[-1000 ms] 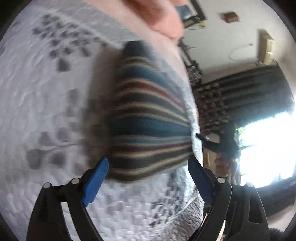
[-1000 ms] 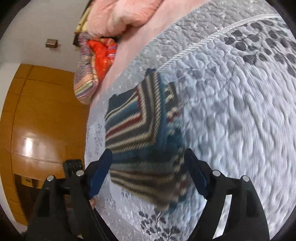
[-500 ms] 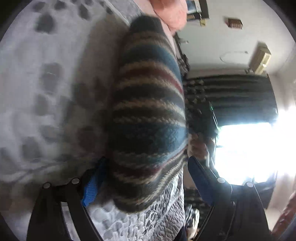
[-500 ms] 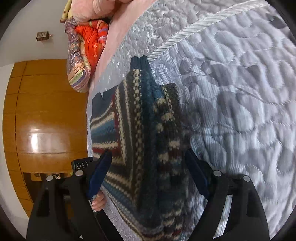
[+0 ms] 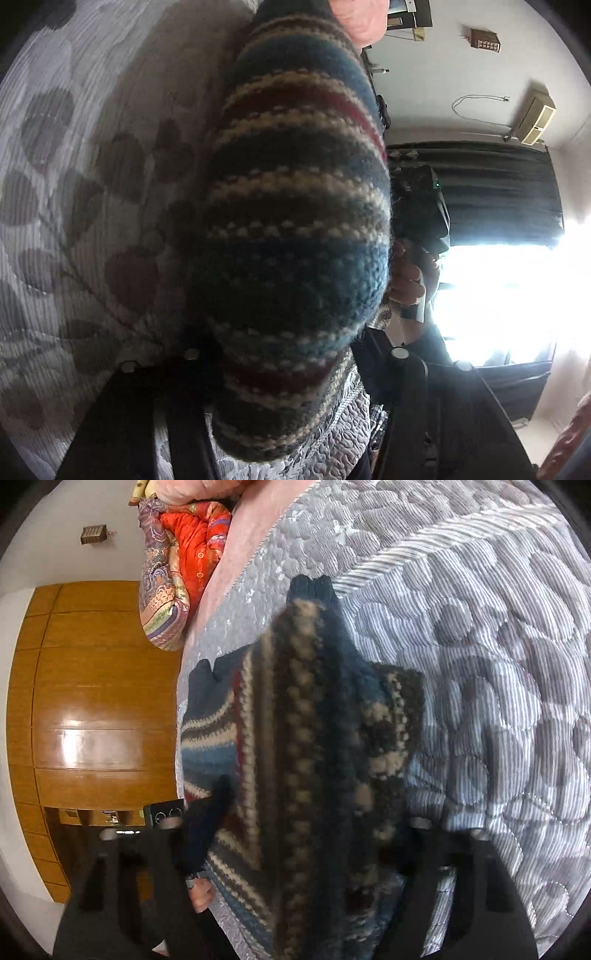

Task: Fold small clothes
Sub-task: 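Grasp the striped bundle with both tools and lift it off the bedspread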

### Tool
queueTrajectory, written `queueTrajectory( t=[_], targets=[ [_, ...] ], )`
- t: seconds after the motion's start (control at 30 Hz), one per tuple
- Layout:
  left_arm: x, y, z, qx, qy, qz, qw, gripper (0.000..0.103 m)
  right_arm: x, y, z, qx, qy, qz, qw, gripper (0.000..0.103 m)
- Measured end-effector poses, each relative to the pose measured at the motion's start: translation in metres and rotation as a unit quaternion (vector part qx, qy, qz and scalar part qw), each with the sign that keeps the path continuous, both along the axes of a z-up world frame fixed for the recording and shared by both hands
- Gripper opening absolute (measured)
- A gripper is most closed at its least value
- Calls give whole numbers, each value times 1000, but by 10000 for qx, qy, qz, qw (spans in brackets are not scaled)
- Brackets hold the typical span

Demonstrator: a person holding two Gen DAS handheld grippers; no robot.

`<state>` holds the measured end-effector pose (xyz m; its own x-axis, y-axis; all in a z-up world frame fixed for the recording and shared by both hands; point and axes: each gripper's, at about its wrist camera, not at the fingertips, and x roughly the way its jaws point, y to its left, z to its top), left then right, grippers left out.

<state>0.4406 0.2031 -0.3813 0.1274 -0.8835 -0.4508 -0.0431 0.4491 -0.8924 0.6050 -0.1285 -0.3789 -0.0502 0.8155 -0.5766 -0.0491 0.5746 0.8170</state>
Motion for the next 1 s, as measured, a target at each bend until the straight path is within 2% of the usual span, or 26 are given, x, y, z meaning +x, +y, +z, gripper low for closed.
queueTrajectory(
  t=[0.03, 0.13, 0.37, 0.57, 0.8, 1.0],
  targets=[
    [0, -1, 1, 24, 7, -2, 10000, 48, -1, -1, 1, 24, -18, -27, 10000, 50],
    [1, -2, 5, 64, 3, 34, 10000, 41, -4, -1, 7, -5, -141, -97, 9999, 45],
    [0, -2, 20, 310, -73, 0, 9995, 33, -15, -1, 31, -42, -357, -282, 9990, 41],
    [-7, 7, 46, 320, -220, 58, 9992, 31, -29, 7, 62, -54, -512, -389, 9979, 41],
    [-50, 41, 78, 413, -443, 72, 9981, 31, -67, 39, 92, 46, -573, -331, 9978, 41],
    [-117, 93, 81, 463, -467, 226, 9976, 31, -123, 90, 90, 200, -399, -123, 9989, 41]
  ],
)
